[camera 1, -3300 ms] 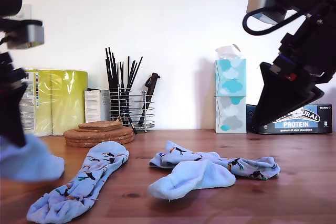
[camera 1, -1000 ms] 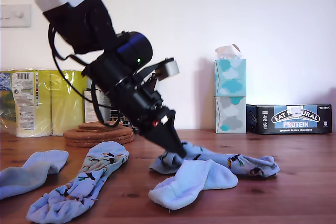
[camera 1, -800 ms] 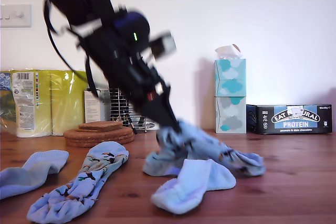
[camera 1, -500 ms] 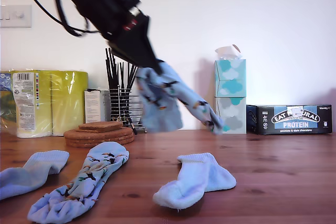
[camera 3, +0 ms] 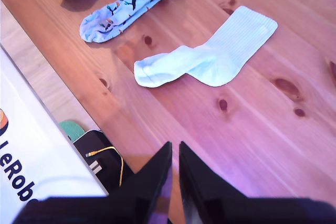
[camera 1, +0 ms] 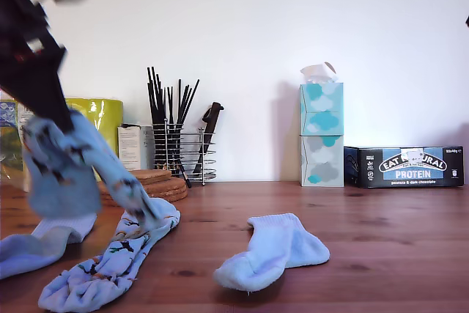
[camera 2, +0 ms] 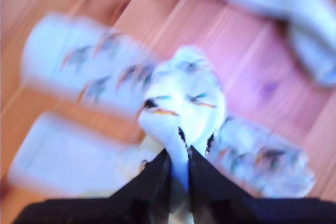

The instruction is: Pair up the socks based on colour and pattern, by placing each sock on top of its pair

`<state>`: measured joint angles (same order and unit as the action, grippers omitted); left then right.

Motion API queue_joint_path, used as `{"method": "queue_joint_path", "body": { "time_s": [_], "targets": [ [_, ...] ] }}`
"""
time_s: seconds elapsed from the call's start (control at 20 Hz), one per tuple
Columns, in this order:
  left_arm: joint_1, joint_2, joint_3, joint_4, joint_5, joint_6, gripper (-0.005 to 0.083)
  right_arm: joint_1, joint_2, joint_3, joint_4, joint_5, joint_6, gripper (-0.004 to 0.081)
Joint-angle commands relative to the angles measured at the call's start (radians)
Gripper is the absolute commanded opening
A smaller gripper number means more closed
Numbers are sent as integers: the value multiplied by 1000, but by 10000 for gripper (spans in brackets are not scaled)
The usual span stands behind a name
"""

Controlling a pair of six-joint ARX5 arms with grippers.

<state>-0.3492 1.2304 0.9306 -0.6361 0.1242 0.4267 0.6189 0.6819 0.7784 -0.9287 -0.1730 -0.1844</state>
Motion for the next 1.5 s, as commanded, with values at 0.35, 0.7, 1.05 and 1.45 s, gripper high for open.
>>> {"method": "queue_joint_path", "body": {
  "time_s": [0.35,0.7,1.05,1.45],
  "targets": [
    [209,-32,-55,-38,-216,-237,-23,5,29,2,4,-1,-14,17],
    [201,-27,-55,-47,-254,-297,-23,5,29,2,6,-1,-26,17],
    [27,16,-53,354,-50,-395,-24,5,29,2,20,-1,-25,17],
    [-123,328,-53,502,-19,-456,3,5,29,2,18,-1,-25,17]
  ]
}}
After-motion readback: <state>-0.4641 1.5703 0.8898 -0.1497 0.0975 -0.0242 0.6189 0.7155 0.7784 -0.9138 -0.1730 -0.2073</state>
